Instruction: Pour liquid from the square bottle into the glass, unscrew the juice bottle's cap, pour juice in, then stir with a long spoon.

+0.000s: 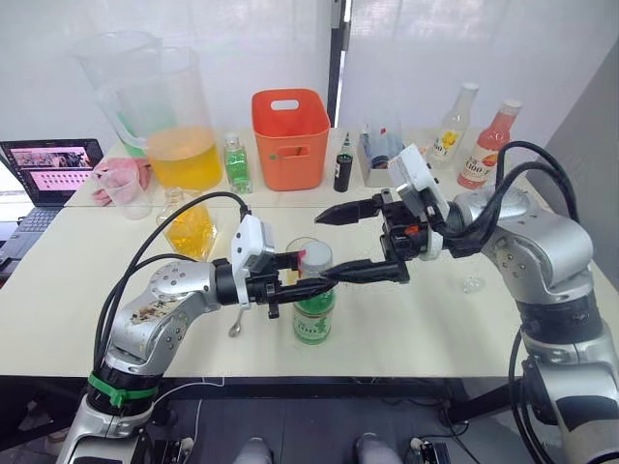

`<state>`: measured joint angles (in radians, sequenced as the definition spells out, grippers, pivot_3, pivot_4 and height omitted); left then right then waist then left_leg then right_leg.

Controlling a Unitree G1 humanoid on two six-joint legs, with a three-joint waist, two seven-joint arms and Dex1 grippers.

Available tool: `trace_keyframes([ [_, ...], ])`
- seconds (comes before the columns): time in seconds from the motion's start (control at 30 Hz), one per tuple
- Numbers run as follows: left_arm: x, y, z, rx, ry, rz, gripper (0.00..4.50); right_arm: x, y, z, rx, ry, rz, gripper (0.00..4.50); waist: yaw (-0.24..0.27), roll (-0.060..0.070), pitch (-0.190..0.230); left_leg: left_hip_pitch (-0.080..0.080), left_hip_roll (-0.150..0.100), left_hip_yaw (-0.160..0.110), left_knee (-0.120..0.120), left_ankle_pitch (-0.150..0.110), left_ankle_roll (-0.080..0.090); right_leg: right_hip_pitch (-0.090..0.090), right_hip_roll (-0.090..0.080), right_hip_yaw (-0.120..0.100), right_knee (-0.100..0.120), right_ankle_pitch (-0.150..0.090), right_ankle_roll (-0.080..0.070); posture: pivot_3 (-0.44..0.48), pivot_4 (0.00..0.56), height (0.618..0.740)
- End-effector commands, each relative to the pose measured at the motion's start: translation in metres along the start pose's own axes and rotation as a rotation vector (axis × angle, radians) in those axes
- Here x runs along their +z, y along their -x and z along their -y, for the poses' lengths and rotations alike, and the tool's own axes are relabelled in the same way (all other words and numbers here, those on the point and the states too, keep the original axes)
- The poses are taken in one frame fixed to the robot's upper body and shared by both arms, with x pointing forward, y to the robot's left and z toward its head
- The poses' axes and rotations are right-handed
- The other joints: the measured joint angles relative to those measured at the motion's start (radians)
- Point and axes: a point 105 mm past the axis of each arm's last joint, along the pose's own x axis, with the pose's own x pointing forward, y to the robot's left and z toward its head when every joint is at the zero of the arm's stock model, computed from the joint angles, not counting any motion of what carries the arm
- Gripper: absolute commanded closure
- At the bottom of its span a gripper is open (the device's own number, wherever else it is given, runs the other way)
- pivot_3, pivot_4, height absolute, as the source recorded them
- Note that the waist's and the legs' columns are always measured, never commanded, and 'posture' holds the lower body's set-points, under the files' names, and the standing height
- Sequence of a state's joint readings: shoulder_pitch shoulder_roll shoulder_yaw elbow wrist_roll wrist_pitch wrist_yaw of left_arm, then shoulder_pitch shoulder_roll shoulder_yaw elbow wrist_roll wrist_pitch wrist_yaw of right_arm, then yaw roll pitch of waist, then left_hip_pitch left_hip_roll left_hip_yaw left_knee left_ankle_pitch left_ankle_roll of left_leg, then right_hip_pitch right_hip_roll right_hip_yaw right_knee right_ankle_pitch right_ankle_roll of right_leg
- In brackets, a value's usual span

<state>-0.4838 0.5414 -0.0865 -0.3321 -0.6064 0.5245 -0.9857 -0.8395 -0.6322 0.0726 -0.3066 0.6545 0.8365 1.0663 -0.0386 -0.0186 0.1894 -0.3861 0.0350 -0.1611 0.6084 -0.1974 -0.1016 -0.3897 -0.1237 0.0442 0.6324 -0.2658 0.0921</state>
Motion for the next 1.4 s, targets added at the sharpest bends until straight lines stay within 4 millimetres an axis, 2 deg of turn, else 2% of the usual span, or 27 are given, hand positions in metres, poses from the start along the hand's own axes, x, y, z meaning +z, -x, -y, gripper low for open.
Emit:
trace_keyframes([
  [0.03,-0.017,-0.006,0.004,-0.042,0.065,-0.043,2.88,0.008,0.001,-0.009,-0.061,-0.009,0.030,0.02,0.003,0.000,0.000,-0.001,0.000,0.000,0.000,0.000,0.000,0.000,0.000,0.000,0.000,0.000,0.000,0.000,0.150,0.740],
  [0.23,-0.018,-0.010,0.000,-0.060,0.059,-0.040,2.88,0.009,-0.006,-0.024,-0.075,-0.053,0.048,0.02,0.006,0.000,0.000,0.000,0.000,0.000,0.000,0.000,0.000,0.000,0.000,0.000,0.000,0.001,-0.001,0.000,0.150,0.740],
  [0.6,-0.017,-0.008,-0.003,-0.076,0.048,-0.047,2.88,0.010,-0.012,-0.023,-0.099,-0.079,0.056,0.02,0.020,0.000,0.000,0.000,0.000,0.000,0.001,0.000,0.000,0.000,0.000,0.000,-0.001,0.001,0.000,0.000,0.150,0.740],
  [0.9,-0.016,-0.008,-0.002,-0.068,0.042,-0.047,2.88,0.003,-0.011,-0.018,-0.120,-0.078,0.020,2.82,0.019,0.000,0.000,0.000,0.000,0.000,0.000,0.000,0.000,0.000,0.000,0.000,-0.001,0.000,0.000,0.000,0.150,0.740],
  [1.2,-0.016,-0.008,-0.002,-0.058,0.042,-0.043,2.88,-0.002,-0.012,-0.019,-0.095,-0.054,-0.011,2.85,0.019,0.000,0.000,0.000,0.000,0.000,0.000,0.000,0.000,0.000,0.000,0.000,-0.001,0.000,0.000,0.000,0.150,0.740],
  [1.4,-0.015,-0.007,-0.002,-0.051,0.038,-0.045,2.88,-0.001,-0.015,-0.023,0.001,-0.025,-0.013,2.85,0.019,0.000,0.000,0.000,0.000,0.000,0.000,0.000,0.000,0.000,0.000,0.000,-0.001,0.000,0.000,0.000,0.150,0.740],
])
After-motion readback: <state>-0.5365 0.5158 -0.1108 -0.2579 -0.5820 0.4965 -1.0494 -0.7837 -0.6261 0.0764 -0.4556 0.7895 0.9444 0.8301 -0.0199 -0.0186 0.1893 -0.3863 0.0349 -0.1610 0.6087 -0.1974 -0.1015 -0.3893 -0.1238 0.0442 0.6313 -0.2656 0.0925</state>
